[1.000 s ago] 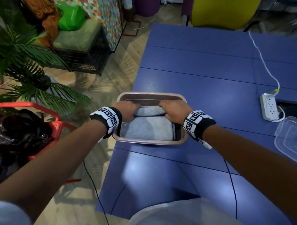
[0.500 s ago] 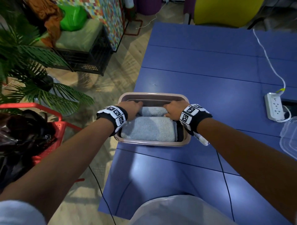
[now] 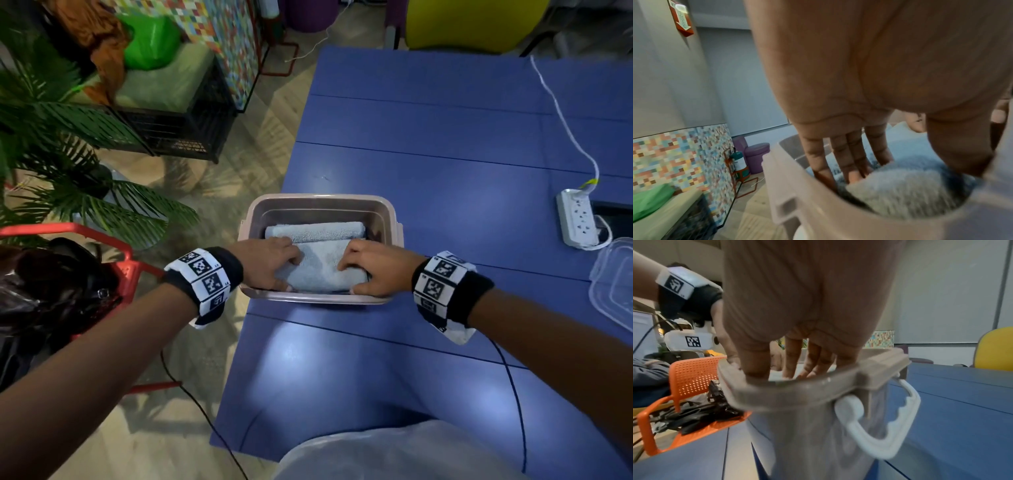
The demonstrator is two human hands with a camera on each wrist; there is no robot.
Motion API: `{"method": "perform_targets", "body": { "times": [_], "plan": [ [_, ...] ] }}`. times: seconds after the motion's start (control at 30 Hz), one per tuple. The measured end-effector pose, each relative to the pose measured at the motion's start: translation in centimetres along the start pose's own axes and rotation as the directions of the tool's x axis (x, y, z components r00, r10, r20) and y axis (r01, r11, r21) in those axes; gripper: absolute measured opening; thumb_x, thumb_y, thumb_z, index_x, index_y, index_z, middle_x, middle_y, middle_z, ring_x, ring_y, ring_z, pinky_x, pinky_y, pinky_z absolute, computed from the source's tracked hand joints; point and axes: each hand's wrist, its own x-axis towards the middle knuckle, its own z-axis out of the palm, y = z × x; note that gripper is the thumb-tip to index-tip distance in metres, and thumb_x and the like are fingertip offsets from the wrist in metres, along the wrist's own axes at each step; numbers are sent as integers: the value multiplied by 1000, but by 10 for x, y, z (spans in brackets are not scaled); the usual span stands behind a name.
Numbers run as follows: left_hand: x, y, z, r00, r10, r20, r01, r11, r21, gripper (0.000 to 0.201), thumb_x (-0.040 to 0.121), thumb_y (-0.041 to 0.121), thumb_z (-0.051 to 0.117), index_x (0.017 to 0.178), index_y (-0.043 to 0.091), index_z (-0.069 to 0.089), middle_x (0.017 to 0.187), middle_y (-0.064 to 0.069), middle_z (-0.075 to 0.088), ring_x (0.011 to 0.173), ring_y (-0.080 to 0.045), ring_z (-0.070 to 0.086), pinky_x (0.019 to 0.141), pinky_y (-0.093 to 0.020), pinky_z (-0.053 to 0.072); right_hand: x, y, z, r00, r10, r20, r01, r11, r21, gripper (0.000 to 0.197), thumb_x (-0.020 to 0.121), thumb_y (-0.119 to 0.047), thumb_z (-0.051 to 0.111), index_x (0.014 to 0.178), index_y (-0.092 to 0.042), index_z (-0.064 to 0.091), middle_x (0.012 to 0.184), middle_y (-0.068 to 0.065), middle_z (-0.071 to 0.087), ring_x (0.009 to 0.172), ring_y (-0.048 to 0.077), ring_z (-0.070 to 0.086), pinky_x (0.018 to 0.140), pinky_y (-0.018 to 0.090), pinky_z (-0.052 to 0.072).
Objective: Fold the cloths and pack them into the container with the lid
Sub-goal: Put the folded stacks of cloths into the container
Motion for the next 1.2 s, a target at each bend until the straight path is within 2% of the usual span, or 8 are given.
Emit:
{"method": "perform_targets", "body": {
  "times": [0.17, 0.33, 0.53, 0.63, 0.83, 0.97, 1.1, 1.2],
  "plan": [
    [3, 1, 4, 995, -80, -65, 79, 997, -16, 80, 77, 63, 65, 136, 19, 35, 136, -4, 36, 125, -25, 39, 103, -41, 37, 8, 1, 6, 995, 66, -80, -77, 985, -152, 81, 78, -51, 70, 142, -15, 39, 129, 4, 42, 118, 21, 44, 100, 33, 42],
    [12, 7, 0, 990, -112, -83, 109, 993, -37, 65, 88, 56, 56, 140, 20, 38, 142, -5, 42, 127, -30, 42, 107, -44, 35, 18, -3, -2, 988, 120, -102, -131, 986, -105, 57, 89, -46, 59, 137, -17, 50, 124, 6, 50, 116, 23, 49, 93, 32, 41],
    [4, 4, -29, 961, -171, -216, 154, 984, -94, 32, 98, 45, 45, 112, 19, 53, 103, -11, 64, 95, -30, 59, 78, -37, 47, 18, 4, -34, 966, 127, -226, -119, 992, 49, 30, 89, -30, 58, 112, -11, 60, 111, 8, 59, 108, 27, 55, 92, 34, 42],
    [7, 9, -41, 921, -197, -337, 217, 976, 21, 24, 98, 31, 47, 113, 13, 50, 101, -17, 63, 94, -35, 60, 70, -34, 41, 21, -2, -46, 945, 123, -304, -131, 991, -6, 29, 81, -22, 60, 107, -15, 50, 105, 4, 60, 95, 26, 57, 76, 33, 43],
    [17, 17, -59, 775, -345, -529, 380, 924, -45, 23, 95, 16, 44, 115, 4, 43, 88, -20, 62, 75, -39, 60, 57, -38, 35, 25, -14, -26, 713, -116, -692, -179, 923, -340, 24, 68, -3, 57, 91, -5, 53, 101, 16, 56, 87, 33, 52, 74, 39, 42],
    [23, 16, -64, 814, -238, -530, 232, 969, -80, 28, 92, 20, 49, 112, 3, 42, 85, -20, 62, 70, -38, 58, 56, -38, 38, 38, -23, 3, 947, -29, -319, -40, 977, -209, 25, 80, -16, 59, 105, -12, 59, 104, 9, 55, 92, 29, 56, 75, 42, 51],
    [26, 27, -61, 923, -44, -381, 55, 998, 16, 39, 87, 27, 63, 115, 7, 44, 96, -19, 62, 84, -37, 60, 62, -35, 36, 46, -20, 25, 981, 151, -125, -159, 986, -54, 64, 82, -22, 63, 141, -16, 40, 130, 17, 53, 115, 37, 53, 95, 44, 46],
    [32, 32, -47, 968, 59, -245, -32, 993, 111, 49, 86, 26, 66, 126, 9, 41, 97, -17, 65, 85, -36, 61, 59, -34, 29, 44, -23, 26, 991, 123, -56, -127, 990, -69, 63, 84, -21, 63, 141, -13, 39, 129, 18, 56, 114, 36, 56, 94, 40, 48]
  ]
}}
